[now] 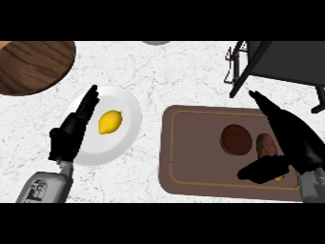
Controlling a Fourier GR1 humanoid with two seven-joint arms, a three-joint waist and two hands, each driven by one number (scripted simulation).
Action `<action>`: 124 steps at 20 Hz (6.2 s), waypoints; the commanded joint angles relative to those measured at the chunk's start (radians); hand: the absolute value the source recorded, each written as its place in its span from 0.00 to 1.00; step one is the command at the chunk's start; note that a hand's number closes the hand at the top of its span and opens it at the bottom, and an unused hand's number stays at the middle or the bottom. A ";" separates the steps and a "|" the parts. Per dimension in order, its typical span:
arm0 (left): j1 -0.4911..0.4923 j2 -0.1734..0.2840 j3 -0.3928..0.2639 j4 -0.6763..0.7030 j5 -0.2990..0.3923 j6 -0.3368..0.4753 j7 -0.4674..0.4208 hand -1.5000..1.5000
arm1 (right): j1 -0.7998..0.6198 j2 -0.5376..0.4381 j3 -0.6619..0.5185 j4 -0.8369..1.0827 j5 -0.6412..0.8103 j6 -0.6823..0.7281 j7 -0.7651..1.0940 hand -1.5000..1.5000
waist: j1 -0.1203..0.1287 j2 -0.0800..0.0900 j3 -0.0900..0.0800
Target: Pick the cupcake from the tray and place it in the tiered shelf
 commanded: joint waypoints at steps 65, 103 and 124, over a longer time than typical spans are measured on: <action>-0.046 -0.094 0.094 0.019 -0.107 -0.093 0.008 0.50 | -0.123 0.382 0.237 0.455 0.478 -0.294 0.099 1.00 | 0.028 0.004 0.000; 0.059 -0.130 0.061 -0.005 -0.141 -0.064 -0.042 0.50 | -0.700 0.280 -0.234 0.208 0.875 -0.199 0.200 1.00 | 0.002 -0.001 0.000; 0.012 -0.100 0.086 -0.054 -0.115 -0.099 0.028 0.50 | -0.775 0.034 -0.405 0.647 0.896 -0.438 -0.117 1.00 | 0.012 0.003 0.000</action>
